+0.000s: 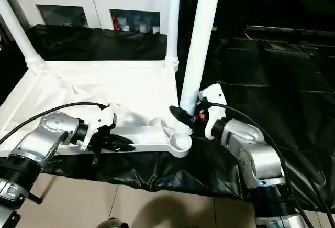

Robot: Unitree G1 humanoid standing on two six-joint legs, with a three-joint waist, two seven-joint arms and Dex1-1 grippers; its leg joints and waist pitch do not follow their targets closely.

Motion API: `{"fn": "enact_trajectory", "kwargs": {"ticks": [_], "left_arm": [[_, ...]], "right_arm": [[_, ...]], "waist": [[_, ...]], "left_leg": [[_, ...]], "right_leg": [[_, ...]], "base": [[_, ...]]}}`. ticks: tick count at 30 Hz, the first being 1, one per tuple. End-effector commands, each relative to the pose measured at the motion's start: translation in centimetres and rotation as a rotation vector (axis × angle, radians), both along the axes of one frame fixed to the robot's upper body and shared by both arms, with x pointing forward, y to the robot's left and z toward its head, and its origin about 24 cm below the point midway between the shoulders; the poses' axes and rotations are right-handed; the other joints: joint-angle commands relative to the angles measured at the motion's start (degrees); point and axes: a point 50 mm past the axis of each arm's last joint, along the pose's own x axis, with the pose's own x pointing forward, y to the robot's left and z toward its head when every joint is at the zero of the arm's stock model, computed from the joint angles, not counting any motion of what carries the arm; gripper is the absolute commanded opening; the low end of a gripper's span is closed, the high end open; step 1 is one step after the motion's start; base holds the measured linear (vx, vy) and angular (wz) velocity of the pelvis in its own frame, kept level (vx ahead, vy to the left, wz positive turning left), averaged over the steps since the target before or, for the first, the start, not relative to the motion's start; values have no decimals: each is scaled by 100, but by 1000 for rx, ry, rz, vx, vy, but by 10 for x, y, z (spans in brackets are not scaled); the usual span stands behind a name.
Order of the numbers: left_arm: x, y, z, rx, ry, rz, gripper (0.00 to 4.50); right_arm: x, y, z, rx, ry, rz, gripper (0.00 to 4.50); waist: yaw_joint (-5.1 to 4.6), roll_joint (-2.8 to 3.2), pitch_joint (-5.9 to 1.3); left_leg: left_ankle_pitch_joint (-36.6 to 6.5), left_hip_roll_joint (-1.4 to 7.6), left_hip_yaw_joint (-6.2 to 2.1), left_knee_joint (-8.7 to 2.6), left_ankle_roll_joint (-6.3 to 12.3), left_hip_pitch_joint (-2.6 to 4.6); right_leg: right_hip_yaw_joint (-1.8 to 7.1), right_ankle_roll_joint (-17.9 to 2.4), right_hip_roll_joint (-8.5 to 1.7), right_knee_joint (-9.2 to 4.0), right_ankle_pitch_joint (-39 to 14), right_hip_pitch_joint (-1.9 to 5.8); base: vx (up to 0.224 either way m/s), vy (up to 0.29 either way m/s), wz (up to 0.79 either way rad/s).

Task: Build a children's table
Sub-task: Insert table leg to table base

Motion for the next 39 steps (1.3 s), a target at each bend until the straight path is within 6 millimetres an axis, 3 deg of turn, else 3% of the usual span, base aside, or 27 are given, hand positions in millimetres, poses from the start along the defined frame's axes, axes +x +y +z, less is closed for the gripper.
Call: {"fn": "enact_trajectory", "kwargs": {"ticks": [1, 8, 13, 15, 17, 18, 23, 27, 34, 35, 39], "left_arm": [[0, -1, 1, -28, 26, 5, 5], [1, -1, -2, -28, 35, 52, 0], [5, -6, -6, -1, -38, 122, 0], [5, -9, -5, -14, -43, 126, 0], [4, -10, -4, -21, -43, 123, 0], [3, -11, -2, -35, -43, 113, 0], [0, -10, 4, -67, -41, 77, 0], [3, -8, 6, -55, -48, 84, 0], [7, -7, 9, -40, -75, 95, 0], [10, -8, 11, -39, -95, 120, 45], [12, -20, 16, -89, -101, 130, 67]], "right_arm": [[-2, -1, 7, -3, -28, 27, 189], [-12, -2, 13, 23, 13, 136, 189], [-10, -2, 5, -21, 41, 131, 189], [-6, -1, 3, -37, 46, 123, 189], [-5, -1, 1, -47, 49, 122, 189], [-3, -1, 0, -56, 48, 117, 189], [7, -3, -2, -54, 52, 94, 189], [12, -1, -6, -51, 65, 105, 189], [12, 0, -11, -52, 83, 125, 189], [12, 0, -12, -46, 83, 127, 189], [9, 2, -14, -28, 86, 123, 189]], "waist": [[-4, 41, -410], [15, 13, -396], [6, -127, -381], [-3, -134, -370], [-8, -120, -370], [-5, -159, -372], [-17, -111, -392], [-7, -121, -408], [-15, -107, -395], [-17, -103, -399], [3, -97, -402]], "left_leg": [[-1630, 93, -44, -427, -97, 98], [-1581, 92, -36, -415, -4, 106], [-1535, 80, -24, -413, 29, 82], [-1535, 71, -31, -415, 38, 85], [-1547, 68, -31, -411, 37, 97], [-1514, 73, -35, -416, 48, 93], [-1431, 87, -28, -412, 46, 97], [-1282, 80, -15, -400, 71, 66], [-1405, 80, -18, -407, 56, 81], [-1404, 82, -18, -405, 53, 86], [-1429, 84, -10, -395, 44, 100]], "right_leg": [[233, -819, -393, -448, -1755, 349], [234, -742, -392, -480, -2009, 351], [219, -613, -416, -515, -2368, 347], [205, -430, -430, -571, -2831, 325], [204, -386, -426, -576, -2884, 306], [201, -365, -428, -569, -2882, 313], [219, -545, -416, -520, -2435, 299], [221, -705, -403, -461, -1970, 334], [219, -633, -411, -498, -2254, 331], [220, -639, -404, -493, -2213, 327], [220, -727, -406, -493, -2152, 319]], "base": [[0, 0, 0], [0, 0, 0], [0, 0, 0], [0, 0, 0], [0, 0, 0], [0, 0, 0], [0, 0, 0], [0, 0, 0], [0, 0, 0], [0, 0, 0], [0, 0, 0]]}}
